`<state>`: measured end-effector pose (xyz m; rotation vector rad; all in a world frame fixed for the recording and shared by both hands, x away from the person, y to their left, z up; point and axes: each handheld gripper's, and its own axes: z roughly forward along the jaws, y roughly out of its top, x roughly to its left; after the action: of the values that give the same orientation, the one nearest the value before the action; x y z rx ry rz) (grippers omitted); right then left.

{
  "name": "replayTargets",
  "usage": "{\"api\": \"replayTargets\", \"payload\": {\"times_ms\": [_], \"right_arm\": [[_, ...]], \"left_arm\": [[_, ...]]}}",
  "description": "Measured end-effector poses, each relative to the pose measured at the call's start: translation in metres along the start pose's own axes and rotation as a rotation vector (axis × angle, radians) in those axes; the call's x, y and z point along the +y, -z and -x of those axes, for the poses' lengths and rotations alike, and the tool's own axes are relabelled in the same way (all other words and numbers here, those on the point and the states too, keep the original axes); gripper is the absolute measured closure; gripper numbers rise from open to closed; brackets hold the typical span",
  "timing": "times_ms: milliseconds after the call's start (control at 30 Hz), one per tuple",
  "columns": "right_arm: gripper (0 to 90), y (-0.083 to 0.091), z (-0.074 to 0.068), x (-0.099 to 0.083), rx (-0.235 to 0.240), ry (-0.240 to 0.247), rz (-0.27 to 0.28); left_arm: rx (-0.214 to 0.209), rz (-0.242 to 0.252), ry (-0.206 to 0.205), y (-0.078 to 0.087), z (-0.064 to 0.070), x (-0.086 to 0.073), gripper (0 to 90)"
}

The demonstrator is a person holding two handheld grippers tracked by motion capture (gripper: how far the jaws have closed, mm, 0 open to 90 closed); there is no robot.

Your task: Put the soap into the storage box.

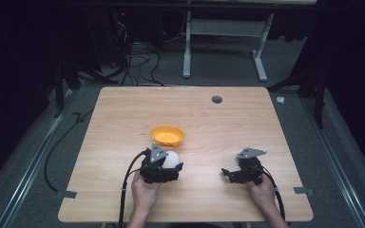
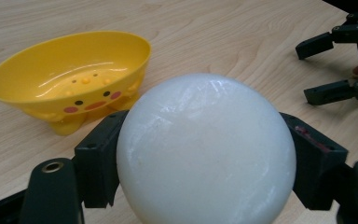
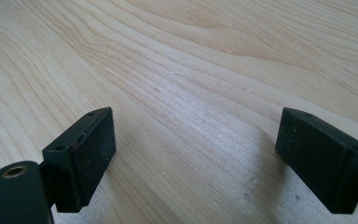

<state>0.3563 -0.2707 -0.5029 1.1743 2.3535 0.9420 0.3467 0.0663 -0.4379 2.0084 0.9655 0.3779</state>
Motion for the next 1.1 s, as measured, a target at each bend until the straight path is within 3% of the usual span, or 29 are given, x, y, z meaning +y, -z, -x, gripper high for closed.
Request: {"api": "replayTargets", "payload": {"times_ms": [167, 333, 667, 767, 867, 1100], "right_arm": [[12.7, 0.000, 0.000, 0.000, -0.001, -0.001, 0.000], [12.8, 0.000, 0.000, 0.000, -0.001, -0.002, 0.001], [12.8, 0.000, 0.000, 0.000, 0.000, -0.002, 0.001], [12.7, 0.000, 0.000, 0.000, 0.000, -0.001, 0.001], [12.8, 0.000, 0.000, 0.000, 0.000, -0.002, 0.001], [12.8, 0.000, 0.000, 0.000, 0.000, -0.001, 0.001]], "left_arm": [[0.010, -0.003, -0.003, 0.000, -0.004, 0.005, 24.6], [0.017, 0.006, 0.020, 0.001, -0.009, 0.008, 24.6], [0.027, -0.019, 0.018, -0.002, -0.014, 0.016, 24.6], [0.009, -0.013, 0.046, -0.003, -0.018, 0.019, 24.7], [0.047, -0.031, 0.061, -0.006, -0.022, 0.024, 24.7], [0.048, -0.045, 0.078, -0.011, -0.030, 0.033, 24.7]]}}
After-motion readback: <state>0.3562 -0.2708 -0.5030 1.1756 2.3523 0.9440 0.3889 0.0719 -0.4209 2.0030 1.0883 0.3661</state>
